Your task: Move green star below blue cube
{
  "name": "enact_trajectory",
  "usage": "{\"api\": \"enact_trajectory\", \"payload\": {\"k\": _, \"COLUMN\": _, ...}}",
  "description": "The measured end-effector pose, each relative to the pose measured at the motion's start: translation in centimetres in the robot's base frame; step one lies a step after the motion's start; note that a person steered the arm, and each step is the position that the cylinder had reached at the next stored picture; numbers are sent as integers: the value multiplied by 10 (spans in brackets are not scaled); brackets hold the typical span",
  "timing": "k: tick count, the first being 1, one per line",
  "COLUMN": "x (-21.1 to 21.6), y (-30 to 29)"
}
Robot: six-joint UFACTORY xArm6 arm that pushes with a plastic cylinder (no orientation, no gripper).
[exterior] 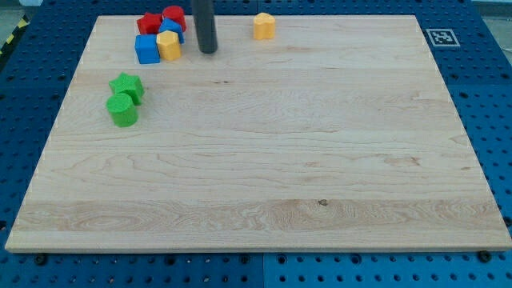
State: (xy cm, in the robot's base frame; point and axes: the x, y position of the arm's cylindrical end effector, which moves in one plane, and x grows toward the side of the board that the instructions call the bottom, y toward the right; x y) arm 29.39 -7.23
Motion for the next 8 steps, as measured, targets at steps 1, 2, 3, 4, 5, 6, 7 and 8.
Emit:
{"api": "enact_trajectory", "payload": {"k": 1, "x": 52, "y": 9}}
{"api": "enact_trajectory", "payload": {"k": 2, "x": 119, "y": 9}}
{"api": "enact_trajectory", "payload": {"k": 3, "x": 142, "y": 8}}
{"api": "enact_trajectory", "payload": {"k": 4, "x": 185, "y": -28}}
{"api": "enact_trajectory", "payload": {"k": 5, "x": 201, "y": -88}}
{"api": "enact_trajectory", "payload": {"k": 6, "x": 196, "y": -135}}
{"api": "enact_trajectory", "payload": {"k": 7, "x": 184, "y": -158}}
{"api": "enact_trajectory", "payload": {"k": 8, "x": 168, "y": -151}}
